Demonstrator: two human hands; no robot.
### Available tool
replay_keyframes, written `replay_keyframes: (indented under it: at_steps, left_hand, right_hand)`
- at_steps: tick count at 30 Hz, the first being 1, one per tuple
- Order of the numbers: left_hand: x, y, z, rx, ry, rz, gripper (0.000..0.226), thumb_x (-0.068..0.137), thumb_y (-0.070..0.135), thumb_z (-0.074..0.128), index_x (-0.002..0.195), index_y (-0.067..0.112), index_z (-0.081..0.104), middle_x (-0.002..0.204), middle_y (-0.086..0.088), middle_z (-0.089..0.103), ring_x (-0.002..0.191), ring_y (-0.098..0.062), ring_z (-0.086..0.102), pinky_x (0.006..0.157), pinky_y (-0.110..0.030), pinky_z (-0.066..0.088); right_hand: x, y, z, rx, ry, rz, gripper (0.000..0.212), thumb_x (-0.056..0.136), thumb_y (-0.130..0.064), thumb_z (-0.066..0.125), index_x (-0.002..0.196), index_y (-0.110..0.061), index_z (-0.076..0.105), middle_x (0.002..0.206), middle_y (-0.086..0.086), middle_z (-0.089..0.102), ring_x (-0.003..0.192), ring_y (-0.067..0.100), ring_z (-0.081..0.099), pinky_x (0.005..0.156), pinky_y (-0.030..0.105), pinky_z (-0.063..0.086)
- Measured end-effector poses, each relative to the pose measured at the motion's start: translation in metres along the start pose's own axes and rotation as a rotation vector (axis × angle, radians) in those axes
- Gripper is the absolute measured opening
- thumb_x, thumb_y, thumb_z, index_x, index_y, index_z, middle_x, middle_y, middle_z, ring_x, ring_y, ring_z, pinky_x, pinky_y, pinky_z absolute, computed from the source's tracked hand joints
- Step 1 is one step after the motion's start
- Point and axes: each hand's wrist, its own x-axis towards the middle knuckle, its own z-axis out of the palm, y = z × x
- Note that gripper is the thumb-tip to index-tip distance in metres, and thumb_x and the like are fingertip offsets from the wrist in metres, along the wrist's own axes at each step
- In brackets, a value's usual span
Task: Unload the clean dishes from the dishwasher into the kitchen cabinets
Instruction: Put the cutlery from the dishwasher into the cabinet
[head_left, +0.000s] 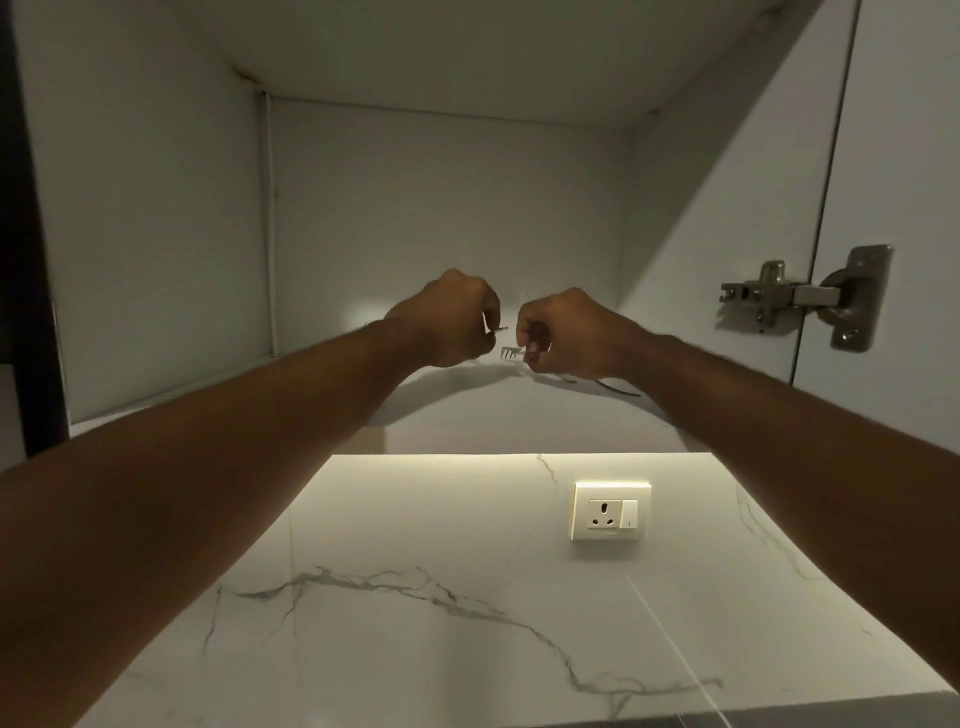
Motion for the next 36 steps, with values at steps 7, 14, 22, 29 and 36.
replay_keyframes:
  at_steps: [7,14,22,29,36]
  left_hand:
    - [-0.011,0.010,0.005,0.091,-0.142,0.050,0.017,0.085,0.015,0.070,0.100,0.016,0.077,0.104,-0.007,0.071,0.095,-0.022,0.065,0.087,-0.036,0.054]
    - [-0.009,0.013,0.012,0.135,-0.167,0.027,0.018,0.080,0.008,0.074,0.097,0.014,0.074,0.108,-0.011,0.066,0.092,-0.030,0.066,0.084,-0.041,0.056]
    - [-0.012,0.010,0.012,0.137,-0.176,0.028,0.024,0.083,-0.001,0.065,0.100,0.013,0.075,0.110,-0.013,0.067,0.094,-0.030,0.067,0.085,-0.041,0.055]
    - [-0.013,0.013,0.010,0.099,-0.209,0.030,0.019,0.085,0.005,0.066,0.096,0.014,0.078,0.104,-0.012,0.071,0.090,-0.030,0.067,0.086,-0.040,0.055]
    - [-0.013,0.012,0.010,0.103,-0.176,0.018,0.030,0.086,-0.004,0.056,0.101,0.014,0.075,0.108,-0.010,0.069,0.093,-0.028,0.066,0.086,-0.039,0.054]
  right_hand:
    - [-0.004,-0.005,0.003,-0.085,-0.121,-0.060,0.034,0.076,0.000,0.071,0.066,-0.030,0.058,0.070,-0.008,0.063,0.068,0.013,0.060,0.084,0.042,0.053]
    - [-0.007,-0.006,0.004,-0.111,-0.141,-0.070,0.034,0.074,0.012,0.059,0.079,-0.017,0.074,0.074,-0.003,0.061,0.073,0.018,0.061,0.070,0.028,0.050]
    - [-0.009,-0.003,0.005,-0.060,-0.128,-0.057,0.031,0.077,0.016,0.057,0.089,-0.006,0.075,0.079,-0.002,0.059,0.072,0.014,0.055,0.059,0.010,0.036]
    - [-0.009,-0.002,0.005,-0.062,-0.099,-0.034,0.030,0.084,0.012,0.057,0.102,-0.005,0.075,0.088,0.002,0.065,0.079,0.015,0.057,0.064,0.014,0.038]
    - [0.005,0.015,0.011,-0.125,-0.052,0.003,0.036,0.083,0.011,0.060,0.109,-0.010,0.073,0.105,0.007,0.072,0.090,0.016,0.063,0.078,0.023,0.048]
